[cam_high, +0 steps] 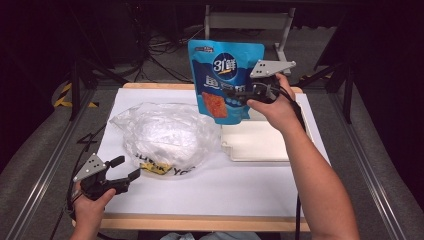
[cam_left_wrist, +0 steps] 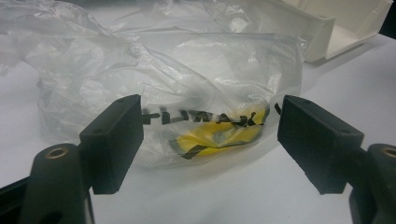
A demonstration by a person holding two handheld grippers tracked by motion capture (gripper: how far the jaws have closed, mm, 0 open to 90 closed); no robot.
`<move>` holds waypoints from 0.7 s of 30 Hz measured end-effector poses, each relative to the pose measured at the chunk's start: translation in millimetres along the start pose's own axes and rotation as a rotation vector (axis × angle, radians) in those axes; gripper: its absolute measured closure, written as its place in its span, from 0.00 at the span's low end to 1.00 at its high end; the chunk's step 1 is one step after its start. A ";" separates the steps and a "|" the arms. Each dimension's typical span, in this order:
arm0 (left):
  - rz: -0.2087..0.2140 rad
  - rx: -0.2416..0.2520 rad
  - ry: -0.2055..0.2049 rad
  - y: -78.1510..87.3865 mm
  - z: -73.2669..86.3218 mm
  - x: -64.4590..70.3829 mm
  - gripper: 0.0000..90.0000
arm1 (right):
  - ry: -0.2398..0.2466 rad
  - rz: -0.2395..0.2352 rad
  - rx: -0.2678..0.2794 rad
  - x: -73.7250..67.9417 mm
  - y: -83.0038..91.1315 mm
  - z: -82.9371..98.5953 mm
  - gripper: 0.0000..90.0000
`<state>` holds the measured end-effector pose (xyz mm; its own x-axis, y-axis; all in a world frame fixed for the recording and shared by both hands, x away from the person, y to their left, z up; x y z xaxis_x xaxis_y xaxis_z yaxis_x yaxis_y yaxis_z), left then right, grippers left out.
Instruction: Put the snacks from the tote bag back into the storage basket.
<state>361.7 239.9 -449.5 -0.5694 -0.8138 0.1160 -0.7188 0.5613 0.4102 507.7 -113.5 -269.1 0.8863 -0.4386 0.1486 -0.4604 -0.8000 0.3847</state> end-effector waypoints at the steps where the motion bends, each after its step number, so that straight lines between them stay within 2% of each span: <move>1: 0.000 0.000 0.000 0.0 0.0 0.0 0.26 | 0.000 0.000 0.000 0.0 0.0 0.0 0.69; 14: 0.003 -0.001 0.004 -0.8 0.5 0.0 0.26 | -0.046 0.104 -0.005 30.4 32.7 17.5 0.69; 17: 0.002 -0.004 0.003 -1.1 0.8 0.0 0.26 | -0.080 0.120 0.004 38.1 39.7 23.5 0.69; 21: 0.001 -0.006 0.002 -0.9 0.8 0.1 0.26 | -0.099 0.144 0.012 46.9 45.9 31.1 0.69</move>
<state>361.9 239.5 -450.6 -0.5693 -0.8135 0.1184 -0.7158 0.5614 0.4153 526.7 -183.6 -272.7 0.8020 -0.5870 0.1104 -0.5834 -0.7303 0.3553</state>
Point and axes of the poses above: each handheld gripper's, and its own axes: y roughly backward along the jaws, z roughly out of its underside, x roughly to its right, the point moved 7 cm from there along -y, roughly forward along the jaws, and after that the axes turned 4 degrees about -z, right-handed, at the moved point
